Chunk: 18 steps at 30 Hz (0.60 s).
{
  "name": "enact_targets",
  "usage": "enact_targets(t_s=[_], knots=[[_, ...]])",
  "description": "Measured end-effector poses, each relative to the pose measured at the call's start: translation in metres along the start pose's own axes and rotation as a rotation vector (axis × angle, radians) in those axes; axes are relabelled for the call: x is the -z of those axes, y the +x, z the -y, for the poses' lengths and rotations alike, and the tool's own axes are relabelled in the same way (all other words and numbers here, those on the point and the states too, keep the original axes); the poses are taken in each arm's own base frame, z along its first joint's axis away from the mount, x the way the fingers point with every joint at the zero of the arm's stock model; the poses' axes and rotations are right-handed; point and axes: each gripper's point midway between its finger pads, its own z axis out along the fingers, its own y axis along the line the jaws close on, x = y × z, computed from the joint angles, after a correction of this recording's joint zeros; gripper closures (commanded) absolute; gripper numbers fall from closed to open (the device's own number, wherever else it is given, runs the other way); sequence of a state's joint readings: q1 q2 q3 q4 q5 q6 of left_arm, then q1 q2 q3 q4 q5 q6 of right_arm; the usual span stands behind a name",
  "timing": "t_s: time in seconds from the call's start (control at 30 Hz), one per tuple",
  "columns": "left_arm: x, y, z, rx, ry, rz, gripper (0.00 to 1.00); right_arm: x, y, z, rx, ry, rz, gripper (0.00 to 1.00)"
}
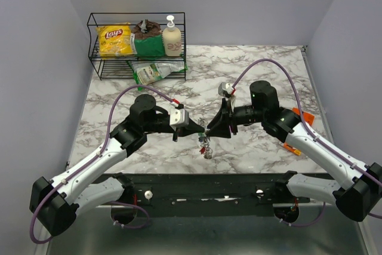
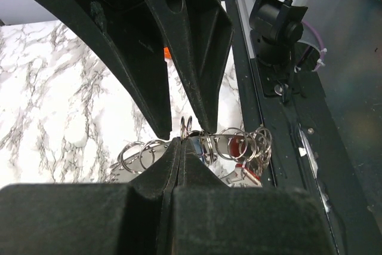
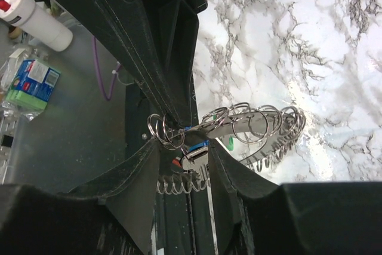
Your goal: Put the keys on the keyring
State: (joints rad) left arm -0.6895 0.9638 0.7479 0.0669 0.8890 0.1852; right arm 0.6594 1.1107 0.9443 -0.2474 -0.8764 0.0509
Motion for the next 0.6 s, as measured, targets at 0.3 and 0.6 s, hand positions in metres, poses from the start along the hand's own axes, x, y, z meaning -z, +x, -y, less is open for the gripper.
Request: enact_targets(t_s=[0.3, 0.6], knots=[[-0.0011, 0.0011, -0.001, 0.005, 0.0, -0.001, 1.0, -0.0005, -0.0036, 0.0004, 0.01, 0.0, 0.013, 0.62], [-0.0022, 0.0033, -0.002, 0.014, -0.001, -0.006, 1.0, -0.0015, -0.0032, 0.0005, -0.012, -0.001, 0.011, 0.82]])
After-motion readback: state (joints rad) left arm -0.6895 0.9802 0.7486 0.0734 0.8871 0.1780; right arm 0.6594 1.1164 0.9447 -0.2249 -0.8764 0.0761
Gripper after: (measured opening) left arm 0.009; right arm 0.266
